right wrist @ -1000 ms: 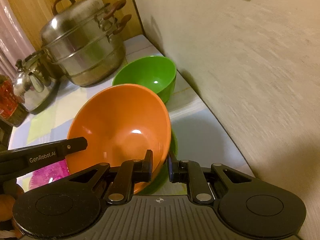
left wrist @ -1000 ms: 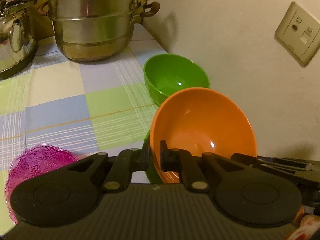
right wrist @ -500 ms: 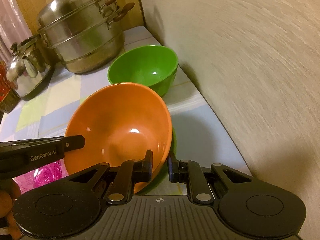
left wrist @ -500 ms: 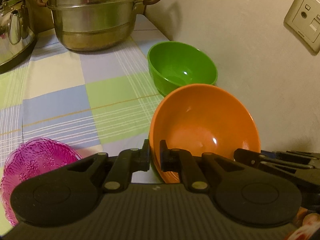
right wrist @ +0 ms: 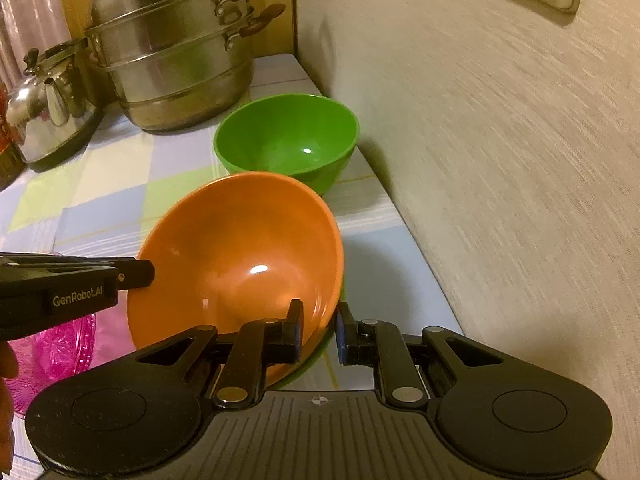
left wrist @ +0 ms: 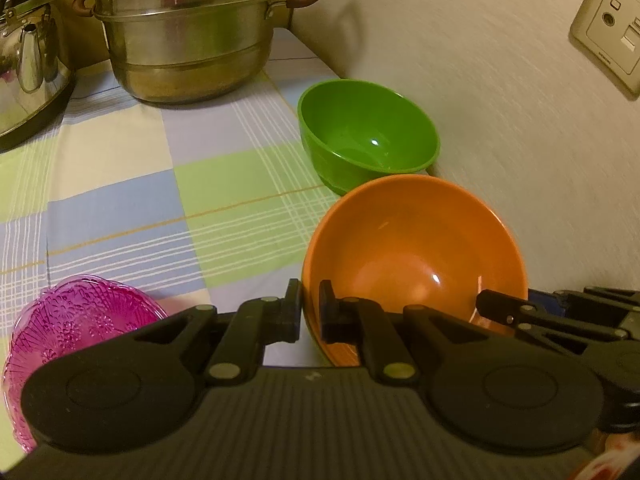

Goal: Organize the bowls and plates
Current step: 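Lower the orange bowl into the green bowl and open both tools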

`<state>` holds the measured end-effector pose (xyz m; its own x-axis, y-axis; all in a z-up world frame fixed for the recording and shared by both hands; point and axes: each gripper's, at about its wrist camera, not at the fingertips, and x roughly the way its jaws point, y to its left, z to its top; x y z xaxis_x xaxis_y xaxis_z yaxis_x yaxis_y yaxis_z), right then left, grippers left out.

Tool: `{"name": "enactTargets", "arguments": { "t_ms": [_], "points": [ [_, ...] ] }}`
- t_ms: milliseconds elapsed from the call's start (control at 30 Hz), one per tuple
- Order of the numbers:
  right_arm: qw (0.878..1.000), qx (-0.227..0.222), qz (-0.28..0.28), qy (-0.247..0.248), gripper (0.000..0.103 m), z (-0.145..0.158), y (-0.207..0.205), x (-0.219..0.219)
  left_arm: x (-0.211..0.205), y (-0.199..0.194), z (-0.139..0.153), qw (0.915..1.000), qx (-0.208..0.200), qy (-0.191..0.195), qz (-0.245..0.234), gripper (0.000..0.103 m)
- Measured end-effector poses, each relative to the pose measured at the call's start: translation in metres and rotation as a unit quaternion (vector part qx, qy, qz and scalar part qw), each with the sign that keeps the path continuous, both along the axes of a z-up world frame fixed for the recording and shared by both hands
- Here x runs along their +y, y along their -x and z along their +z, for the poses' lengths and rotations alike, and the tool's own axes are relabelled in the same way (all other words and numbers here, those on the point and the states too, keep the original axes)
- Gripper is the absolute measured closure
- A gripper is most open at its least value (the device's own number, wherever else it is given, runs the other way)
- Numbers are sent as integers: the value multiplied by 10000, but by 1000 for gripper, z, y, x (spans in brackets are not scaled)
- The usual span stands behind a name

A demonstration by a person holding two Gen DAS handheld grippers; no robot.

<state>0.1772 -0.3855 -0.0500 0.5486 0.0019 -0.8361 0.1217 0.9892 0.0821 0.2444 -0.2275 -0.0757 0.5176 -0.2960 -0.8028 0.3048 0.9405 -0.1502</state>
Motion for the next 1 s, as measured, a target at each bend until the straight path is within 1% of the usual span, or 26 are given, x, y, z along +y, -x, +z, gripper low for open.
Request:
{"name": "enactTargets", "arguments": {
  "t_ms": [133,400,567,667,867,1000],
  "points": [
    [10000,-20,0,-86,87,0,0,-4,2,0,0,10000,6,79,14,96],
    [9939,-300,-453,-957,87,7,7,-34,12,0,6,9994,-42,306,157,95],
    [9879,-588,-686,-1264,87,17,7,-50,19,-2,10,9988,-63,429,226,95],
    [9846,-704,-717,-1429,87,20,5,-55,20,-2,12,9985,-92,482,260,95],
    [9842,-595,-761,-1486,88,12,-5,-58,20,-4,14,9983,-103,525,240,95],
    [9825,-486,-822,-1597,90,4,-6,-60,20,-5,14,9983,-96,525,240,95]
  ]
}}
